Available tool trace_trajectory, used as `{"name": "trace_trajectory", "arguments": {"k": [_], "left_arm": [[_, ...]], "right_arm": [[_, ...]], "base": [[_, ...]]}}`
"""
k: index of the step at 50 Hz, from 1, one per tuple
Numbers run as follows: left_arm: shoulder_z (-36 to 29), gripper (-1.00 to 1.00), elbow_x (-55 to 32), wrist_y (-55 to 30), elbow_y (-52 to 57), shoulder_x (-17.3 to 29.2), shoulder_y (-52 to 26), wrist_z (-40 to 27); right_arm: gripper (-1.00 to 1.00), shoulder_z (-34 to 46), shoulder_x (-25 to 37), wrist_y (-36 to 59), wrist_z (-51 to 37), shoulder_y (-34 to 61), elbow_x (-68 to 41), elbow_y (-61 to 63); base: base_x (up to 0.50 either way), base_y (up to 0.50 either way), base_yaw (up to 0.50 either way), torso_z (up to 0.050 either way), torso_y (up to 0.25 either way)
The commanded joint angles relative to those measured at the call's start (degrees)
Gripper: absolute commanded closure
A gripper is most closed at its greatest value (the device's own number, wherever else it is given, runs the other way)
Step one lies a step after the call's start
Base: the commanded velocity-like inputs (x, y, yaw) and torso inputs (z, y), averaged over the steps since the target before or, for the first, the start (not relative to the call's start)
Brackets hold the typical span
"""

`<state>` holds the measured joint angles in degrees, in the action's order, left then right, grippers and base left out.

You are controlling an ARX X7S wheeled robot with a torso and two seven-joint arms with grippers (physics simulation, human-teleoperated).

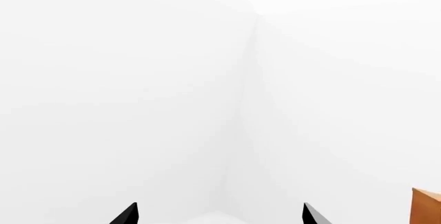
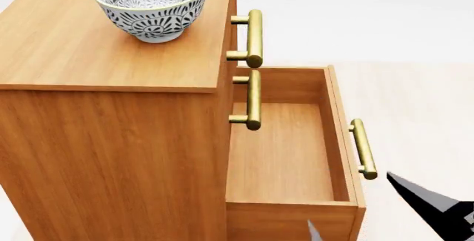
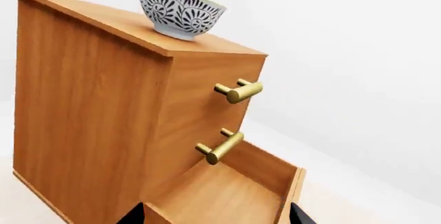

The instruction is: Put the bowl on top of the cabinet.

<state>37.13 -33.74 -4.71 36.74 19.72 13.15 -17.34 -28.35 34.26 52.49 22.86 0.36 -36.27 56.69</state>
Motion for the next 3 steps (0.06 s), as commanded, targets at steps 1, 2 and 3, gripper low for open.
{"name": "trace_trajectory", "arguments": {"k": [1, 2, 3], "left_arm": [[-0.3, -1.00, 0.1, -0.1, 0.3, 0.2, 0.0, -0.2], [-0.4, -1.00, 0.2, -0.2, 0.4, 0.2, 0.0, -0.2], [-0.4, -1.00, 0.2, -0.2, 0.4, 0.2, 0.0, -0.2]], "right_arm": [[-1.00, -16.5, -3.2, -2.0, 0.2, -8.6, -3.7, -1.1], [-1.00, -18.1, -3.4, -2.0, 0.1, -8.9, -3.9, -1.4], [-1.00, -18.6, -3.4, -2.1, 0.1, -9.0, -4.0, -1.6]], "base": [[0.00, 0.00, 0.00, 0.000, 0.000], [0.00, 0.00, 0.00, 0.000, 0.000], [0.00, 0.00, 0.00, 0.000, 0.000]]}}
